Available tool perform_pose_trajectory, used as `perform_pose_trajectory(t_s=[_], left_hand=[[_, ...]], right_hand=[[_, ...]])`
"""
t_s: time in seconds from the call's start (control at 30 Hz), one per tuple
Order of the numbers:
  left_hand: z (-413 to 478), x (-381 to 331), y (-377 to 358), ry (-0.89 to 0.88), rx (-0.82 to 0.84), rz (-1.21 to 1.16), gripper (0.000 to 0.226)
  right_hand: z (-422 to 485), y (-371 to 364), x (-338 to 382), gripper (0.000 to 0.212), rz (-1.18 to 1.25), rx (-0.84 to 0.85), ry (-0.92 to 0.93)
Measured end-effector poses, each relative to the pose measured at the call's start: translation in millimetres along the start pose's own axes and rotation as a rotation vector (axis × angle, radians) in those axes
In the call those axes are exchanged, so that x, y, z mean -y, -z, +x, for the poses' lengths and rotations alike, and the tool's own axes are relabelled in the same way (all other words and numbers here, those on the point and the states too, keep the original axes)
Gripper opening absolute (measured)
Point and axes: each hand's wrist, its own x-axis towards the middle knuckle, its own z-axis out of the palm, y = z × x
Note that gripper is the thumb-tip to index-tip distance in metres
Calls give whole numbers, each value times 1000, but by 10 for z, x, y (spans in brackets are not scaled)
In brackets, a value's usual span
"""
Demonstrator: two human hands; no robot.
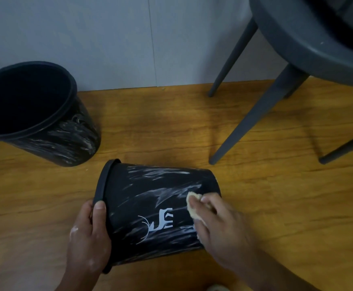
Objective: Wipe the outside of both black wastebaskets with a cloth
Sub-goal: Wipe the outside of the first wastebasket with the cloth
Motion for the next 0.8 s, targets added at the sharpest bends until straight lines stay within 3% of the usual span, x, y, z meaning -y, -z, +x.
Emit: perform_pose_trajectory(t_s=[0.07, 0.2, 0.4, 0.6, 0.7, 0.8], left_hand=[[-4, 16, 1, -2, 3, 9, 26], [-9, 6, 1, -8, -2, 12, 27], [46, 17, -7, -3, 8, 24, 29], [39, 4, -18, -12, -1, 1, 29], [55, 39, -18, -6, -1, 4, 29], [49, 40, -9, -14, 11, -8, 30]], right_hand=[[89, 18, -124, 43, 0, 4, 10], [302, 86, -286, 38, -9, -93, -167], [137, -30, 179, 48, -24, 61, 117], [428, 39, -131, 37, -47, -120, -171], [318, -61, 303, 52, 14, -19, -7], [285, -86, 324, 50, 12, 51, 122]])
